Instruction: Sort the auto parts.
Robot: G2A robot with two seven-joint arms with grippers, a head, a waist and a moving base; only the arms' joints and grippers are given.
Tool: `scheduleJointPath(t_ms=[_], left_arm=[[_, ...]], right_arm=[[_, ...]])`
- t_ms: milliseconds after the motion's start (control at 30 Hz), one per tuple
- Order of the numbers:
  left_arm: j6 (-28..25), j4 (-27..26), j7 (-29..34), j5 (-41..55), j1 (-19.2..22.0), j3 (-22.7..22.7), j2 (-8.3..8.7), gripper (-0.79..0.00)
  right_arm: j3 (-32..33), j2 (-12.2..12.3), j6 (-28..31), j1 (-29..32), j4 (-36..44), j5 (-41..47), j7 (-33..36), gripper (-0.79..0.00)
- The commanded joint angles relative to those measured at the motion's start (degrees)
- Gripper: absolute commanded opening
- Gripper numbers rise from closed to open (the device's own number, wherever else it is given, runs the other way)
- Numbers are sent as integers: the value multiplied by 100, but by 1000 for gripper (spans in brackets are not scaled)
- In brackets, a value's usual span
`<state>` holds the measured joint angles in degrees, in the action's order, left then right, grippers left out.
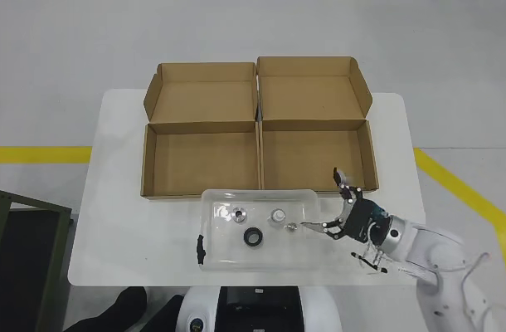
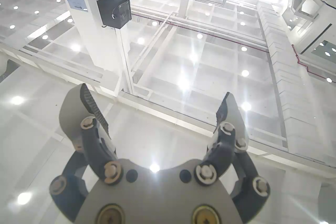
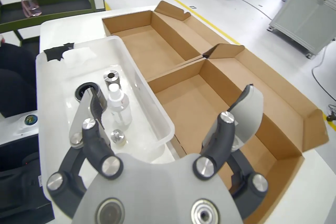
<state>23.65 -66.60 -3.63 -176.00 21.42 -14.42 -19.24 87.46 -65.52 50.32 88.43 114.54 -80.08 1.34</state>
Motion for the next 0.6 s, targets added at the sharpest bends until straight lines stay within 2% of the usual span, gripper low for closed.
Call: scheduleJointPath(t_ms=[0, 200, 433, 567], left_arm=[[0, 0, 0, 0, 0, 0, 0, 0], [0, 0, 0, 0, 0, 0, 0, 0], [0, 0, 0, 0, 0, 0, 0, 0], [0, 0, 0, 0, 0, 0, 0, 0]], right_arm=[[-209, -3, -19, -72, 24, 2, 266, 0], [-724, 4, 212, -317, -50, 132, 939, 0], [-1104, 30, 542, -504, -241, 298, 1329, 0], [-1255, 44, 502, -610, -298, 157, 1528, 0]])
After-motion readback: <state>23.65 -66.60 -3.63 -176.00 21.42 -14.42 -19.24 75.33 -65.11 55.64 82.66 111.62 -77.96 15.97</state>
